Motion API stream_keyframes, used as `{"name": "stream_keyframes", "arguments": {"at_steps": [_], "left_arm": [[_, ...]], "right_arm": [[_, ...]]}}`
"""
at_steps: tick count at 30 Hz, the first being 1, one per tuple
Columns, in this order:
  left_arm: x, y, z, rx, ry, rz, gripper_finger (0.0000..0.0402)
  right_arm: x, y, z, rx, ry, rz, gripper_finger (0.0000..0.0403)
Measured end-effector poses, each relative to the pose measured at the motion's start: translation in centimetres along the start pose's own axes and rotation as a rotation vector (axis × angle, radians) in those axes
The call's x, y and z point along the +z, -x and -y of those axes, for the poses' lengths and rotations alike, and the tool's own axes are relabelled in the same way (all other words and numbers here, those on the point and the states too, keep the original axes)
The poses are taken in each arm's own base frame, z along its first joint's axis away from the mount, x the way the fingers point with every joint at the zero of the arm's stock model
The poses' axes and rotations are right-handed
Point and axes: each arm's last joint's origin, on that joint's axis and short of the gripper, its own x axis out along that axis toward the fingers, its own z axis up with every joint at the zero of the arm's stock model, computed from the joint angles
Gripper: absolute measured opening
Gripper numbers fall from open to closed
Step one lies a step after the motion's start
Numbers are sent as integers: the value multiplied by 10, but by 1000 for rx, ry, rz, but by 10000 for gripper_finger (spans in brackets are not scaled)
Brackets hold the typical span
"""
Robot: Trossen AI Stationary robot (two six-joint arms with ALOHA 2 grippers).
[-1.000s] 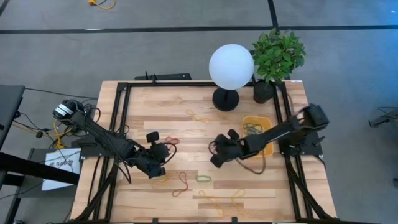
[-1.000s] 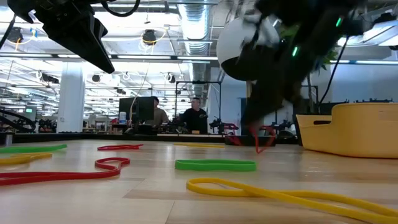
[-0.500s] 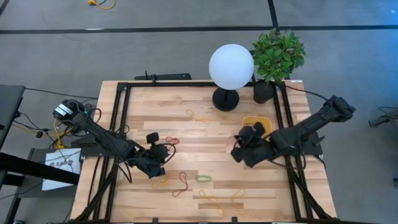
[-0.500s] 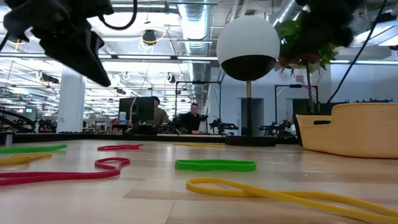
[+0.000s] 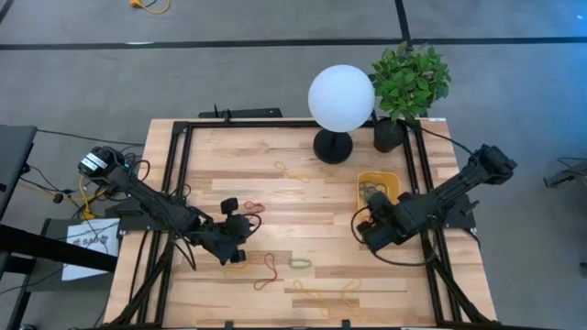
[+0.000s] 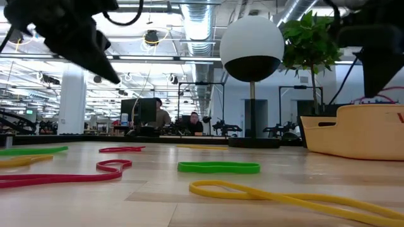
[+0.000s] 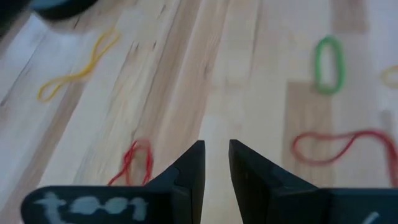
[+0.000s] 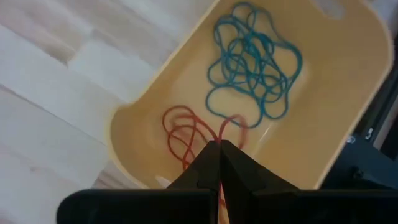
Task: Pick and place items into bin
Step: Put the red rubber band into the bin
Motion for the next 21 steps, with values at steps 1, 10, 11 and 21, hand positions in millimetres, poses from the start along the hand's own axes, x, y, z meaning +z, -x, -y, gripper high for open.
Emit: {"name": "stream_keyframes", "arguments": {"at_steps": [1, 10, 11, 21], "left_arm": [[2, 0, 1, -11, 1, 22, 64], [8, 0, 4, -35, -14, 70, 64], [8, 0, 4, -35, -15, 69, 64], [8, 0, 4, -34, -16, 68, 64]], "right_arm": [[-1, -3, -3, -8, 17, -5, 1], [-4, -24, -20, -97, 115, -44, 36], [-4, -25, -21, -101, 129, -45, 45], [3, -23, -17, -89, 113, -50, 126]]}}
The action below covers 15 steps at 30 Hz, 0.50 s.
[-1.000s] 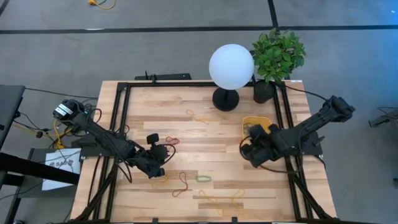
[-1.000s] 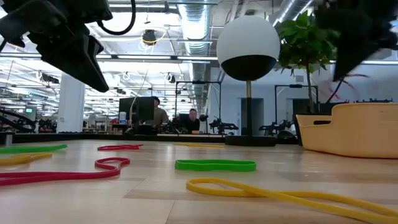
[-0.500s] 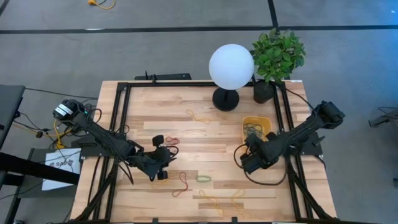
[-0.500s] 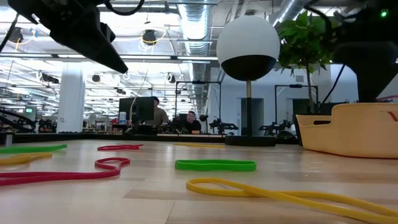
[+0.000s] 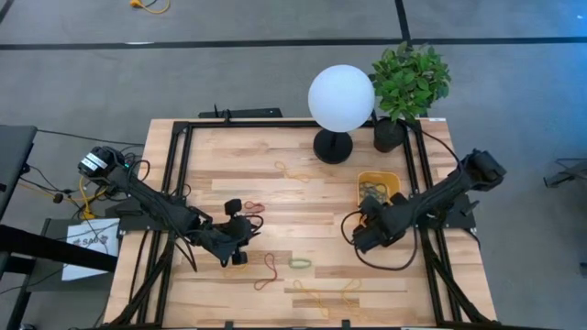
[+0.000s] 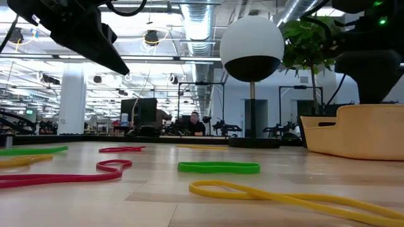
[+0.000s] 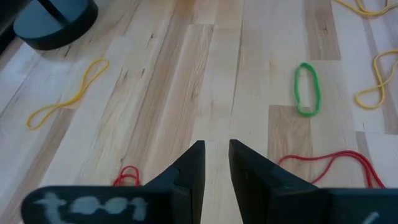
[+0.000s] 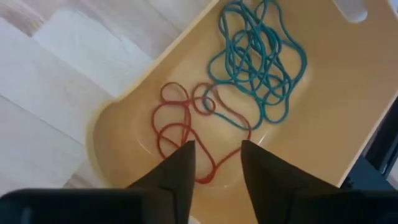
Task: Pick and place items into bin
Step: Put the red rubber band into the bin
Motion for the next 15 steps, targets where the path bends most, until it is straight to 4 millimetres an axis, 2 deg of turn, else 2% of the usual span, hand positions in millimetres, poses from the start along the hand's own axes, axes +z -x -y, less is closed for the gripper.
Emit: {"name": "stream_keyframes", "arguments": {"at_steps": [2, 5, 9, 12, 15], "left_arm": [[0, 0, 0, 1, 1, 0, 64], [1, 0, -1, 21, 25, 12, 64], [6, 7, -5, 42, 38, 34, 64], [21, 25, -11, 36, 36, 32, 64], [44, 55, -23, 38, 48, 63, 64]], "right_arm": [[2, 5, 2, 16, 8, 19, 140], [6, 20, 7, 24, 3, 151, 156], [13, 53, 16, 105, 12, 323, 167], [16, 83, 27, 183, 49, 463, 171], [18, 113, 45, 249, 84, 598, 171]]}}
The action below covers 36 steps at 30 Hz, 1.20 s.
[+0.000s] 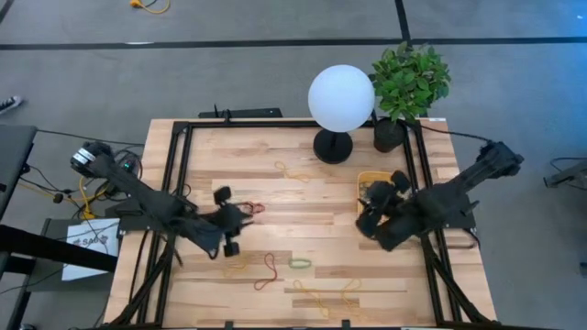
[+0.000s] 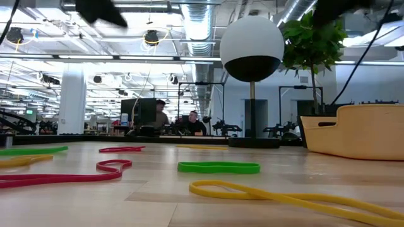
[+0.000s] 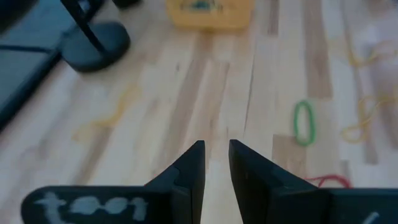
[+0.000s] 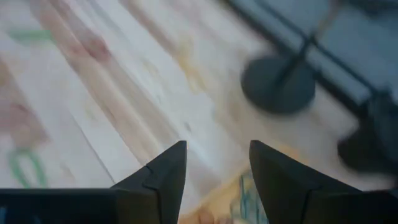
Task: Pick and place items into bin
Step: Put the red rubber band into the bin
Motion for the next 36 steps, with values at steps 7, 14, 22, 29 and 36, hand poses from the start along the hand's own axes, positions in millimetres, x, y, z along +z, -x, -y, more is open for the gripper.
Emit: {"name": "stream_keyframes", "arguments": {"at_steps": [7, 14, 22, 29, 36], "left_arm": [[46, 75, -46, 99, -42, 179, 64], [43, 121, -94, 56, -11, 263, 64], [13, 117, -116, 94, 157, 269, 64], [-24, 43, -85, 37, 214, 230, 64], [-67, -24, -62, 62, 184, 135, 64]], "right_arm": [[23, 44, 40, 78, 96, 220, 167], [28, 61, 85, 155, 182, 246, 166], [12, 50, 110, 265, 32, 296, 159], [-30, -16, 40, 606, 54, 468, 158], [-69, -72, -3, 660, 2, 571, 153]]}}
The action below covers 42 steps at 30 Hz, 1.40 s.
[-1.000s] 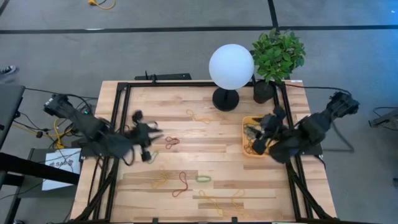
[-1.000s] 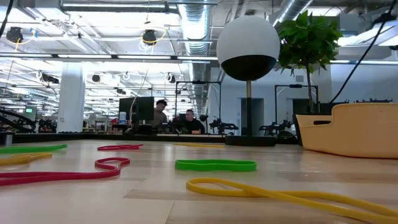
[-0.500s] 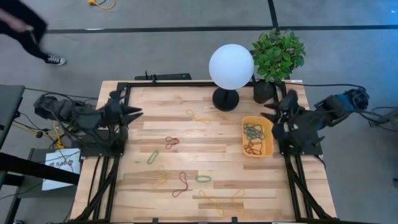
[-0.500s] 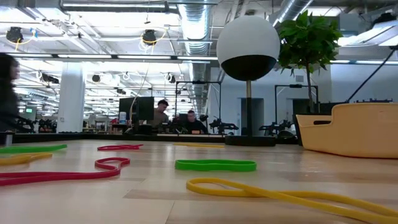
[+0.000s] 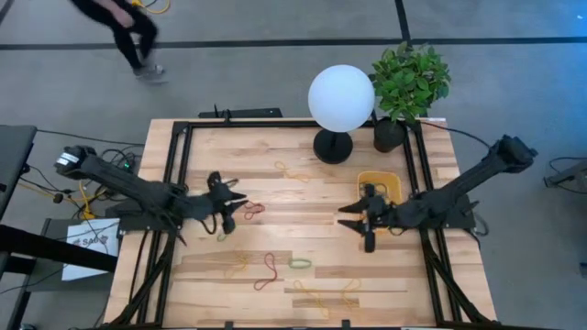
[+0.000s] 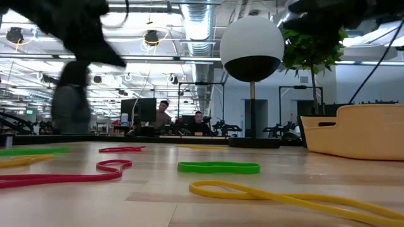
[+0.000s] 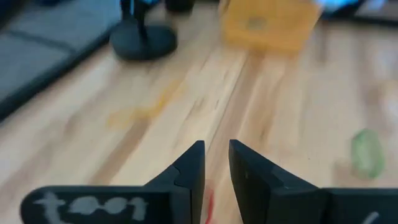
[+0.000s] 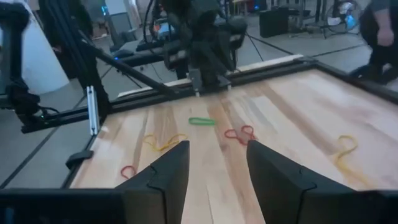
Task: Pick and place items into bin
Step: Put the red rubber band into the bin
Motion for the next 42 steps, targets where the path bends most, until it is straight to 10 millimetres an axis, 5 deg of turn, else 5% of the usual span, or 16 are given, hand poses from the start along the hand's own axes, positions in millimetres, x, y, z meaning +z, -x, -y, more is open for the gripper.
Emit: {"name": "stream_keyframes", "arguments": {"at_steps": [5, 19, 42], "left_arm": [[-20, -25, 5, 67, -15, -111, 64], [-56, -89, 13, 139, 126, -226, 64], [-79, -117, 3, 253, 182, -269, 61]], "right_arm": [[-16, -15, -2, -56, -28, 6, 147], [8, -25, -1, -85, -38, 79, 131], [11, -31, 13, -147, -41, 83, 131]]}}
